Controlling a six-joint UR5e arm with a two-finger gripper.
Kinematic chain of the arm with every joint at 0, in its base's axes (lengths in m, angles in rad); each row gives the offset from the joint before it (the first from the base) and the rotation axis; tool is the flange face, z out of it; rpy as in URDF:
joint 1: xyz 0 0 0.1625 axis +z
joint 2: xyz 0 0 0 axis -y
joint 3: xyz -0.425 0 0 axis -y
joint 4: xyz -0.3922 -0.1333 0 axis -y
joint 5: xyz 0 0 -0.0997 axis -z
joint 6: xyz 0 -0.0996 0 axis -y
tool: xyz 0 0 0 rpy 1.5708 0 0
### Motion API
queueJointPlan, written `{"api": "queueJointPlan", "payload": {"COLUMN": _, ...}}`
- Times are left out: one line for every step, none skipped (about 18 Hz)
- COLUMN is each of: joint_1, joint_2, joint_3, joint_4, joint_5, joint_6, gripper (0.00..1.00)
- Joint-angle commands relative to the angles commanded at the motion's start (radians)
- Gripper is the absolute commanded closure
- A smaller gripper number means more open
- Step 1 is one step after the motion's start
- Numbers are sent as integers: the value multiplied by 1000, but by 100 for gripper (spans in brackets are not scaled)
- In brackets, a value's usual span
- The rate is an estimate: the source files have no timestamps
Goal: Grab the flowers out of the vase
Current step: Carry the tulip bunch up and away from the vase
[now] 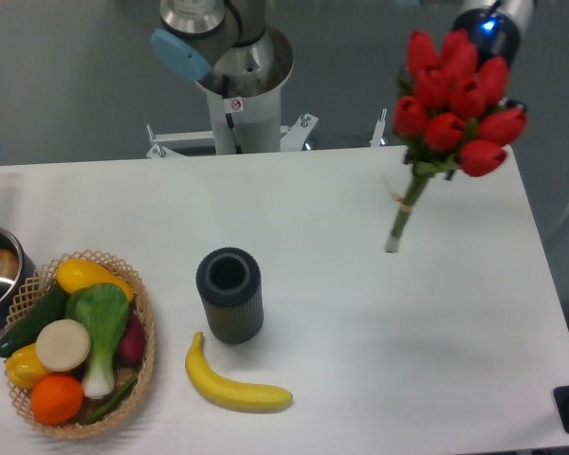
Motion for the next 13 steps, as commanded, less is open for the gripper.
{"api": "queueJointPlan", "payload": {"joint_1": 3, "joint_2": -2, "joint_3": 2, "joint_4": 0, "joint_5": 0, "joint_6": 2, "gripper": 50}}
{"api": "queueJointPlan", "payload": {"joint_1": 11, "joint_2": -3, "joint_3": 0, "joint_4": 0, "joint_5": 0, "joint_6": 2, "gripper": 50}}
{"api": "queueJointPlan", "payload": {"joint_1": 20, "joint_2": -2, "joint_3": -8, "joint_4": 0, "joint_5": 0, "joint_6": 6, "gripper": 50}}
{"api": "queueJointPlan", "payload": {"joint_1": 28, "joint_2": -2, "joint_3": -11, "joint_4": 0, "joint_5": -2, "joint_6": 12, "gripper": 50}}
{"api": "queueJointPlan", "payload": {"joint_1": 41, "joint_2": 0, "joint_3": -15, "joint_4": -2, "joint_5": 0, "joint_6": 15, "gripper": 50}}
{"api": "queueJointPlan", "payload": {"joint_1": 45, "joint_2": 0, "joint_3": -21, "joint_4": 0, "joint_5": 2, "joint_6": 17, "gripper": 50}}
{"api": "queueJointPlan", "payload": {"joint_1": 45, "joint_2": 0, "joint_3": -21, "joint_4": 0, "joint_5": 2, "joint_6": 18, "gripper": 50}}
{"api": "queueJointPlan", "payload": {"joint_1": 43, "joint_2": -2, "joint_3": -18, "joint_4": 0, "joint_5": 2, "joint_6": 20, "gripper": 50}}
{"api": "queueJointPlan", "payload": {"joint_1": 42, "joint_2": -3, "joint_3": -20, "joint_4": 0, "joint_5": 2, "joint_6": 25, "gripper": 50}}
{"api": "queueJointPlan", "payload": {"joint_1": 42, "joint_2": -5, "joint_3": -23, "joint_4": 0, "joint_5": 2, "joint_6": 38, "gripper": 50}}
{"api": "queueJointPlan", "payload": {"joint_1": 43, "joint_2": -3, "joint_3": -29, "joint_4": 0, "joint_5": 0, "joint_6": 46, "gripper": 50}}
{"api": "queueJointPlan", "payload": {"joint_1": 43, "joint_2": -3, "joint_3": -29, "joint_4": 0, "joint_5": 0, "joint_6": 46, "gripper": 50}}
{"api": "queueJointPlan", "payload": {"joint_1": 43, "joint_2": -3, "joint_3": -29, "joint_4": 0, "joint_5": 0, "joint_6": 46, "gripper": 50}}
